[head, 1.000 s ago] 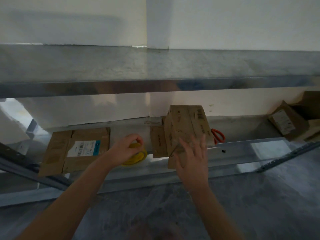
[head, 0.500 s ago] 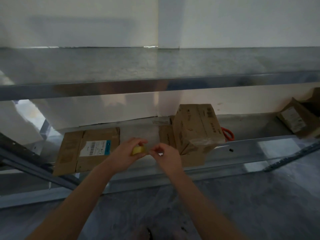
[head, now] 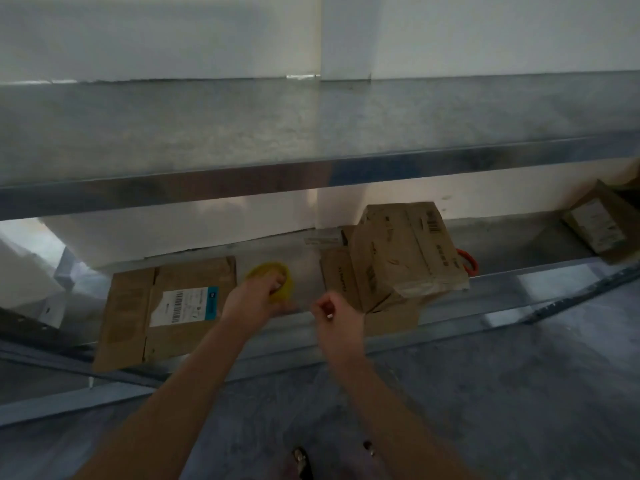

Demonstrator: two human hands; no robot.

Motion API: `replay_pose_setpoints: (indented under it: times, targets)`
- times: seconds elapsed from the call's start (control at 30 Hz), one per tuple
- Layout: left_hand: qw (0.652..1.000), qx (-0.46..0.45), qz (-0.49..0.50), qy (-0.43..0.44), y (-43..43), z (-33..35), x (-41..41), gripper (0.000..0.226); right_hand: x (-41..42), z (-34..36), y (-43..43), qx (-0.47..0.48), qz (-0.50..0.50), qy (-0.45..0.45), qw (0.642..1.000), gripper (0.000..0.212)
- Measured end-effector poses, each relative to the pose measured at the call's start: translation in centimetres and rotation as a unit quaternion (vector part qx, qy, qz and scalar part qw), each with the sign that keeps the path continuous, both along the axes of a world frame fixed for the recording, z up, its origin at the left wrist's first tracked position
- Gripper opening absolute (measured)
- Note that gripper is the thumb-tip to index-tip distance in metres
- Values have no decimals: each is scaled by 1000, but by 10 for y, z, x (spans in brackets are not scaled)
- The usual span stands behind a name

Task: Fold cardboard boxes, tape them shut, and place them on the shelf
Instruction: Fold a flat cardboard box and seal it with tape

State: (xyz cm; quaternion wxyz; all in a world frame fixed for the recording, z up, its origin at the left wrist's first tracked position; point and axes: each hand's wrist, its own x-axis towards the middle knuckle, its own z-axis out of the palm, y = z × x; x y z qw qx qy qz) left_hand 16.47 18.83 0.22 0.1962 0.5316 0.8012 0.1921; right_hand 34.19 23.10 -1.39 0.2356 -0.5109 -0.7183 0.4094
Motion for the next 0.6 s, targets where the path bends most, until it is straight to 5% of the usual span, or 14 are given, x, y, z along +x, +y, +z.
replay_pose_setpoints:
  times: [0.1,0.3,0.53,0.6]
  targets:
    - [993,18,-65,94,15,-20,-4,41,-5,-5,19,-60,-31,-36,997,12]
    - [981,-86,-116,132,35,-65,-28,44,-41,-36,37,-182,-68,-148,970,18]
    - [996,-19,-80,40,25,-83,-35,45,-57,-62,19,-127,-92,-156,975,16]
    - [995,-14,-95,15,20,-81,-36,45,-56,-64,18,-117,-83,-162,976,34]
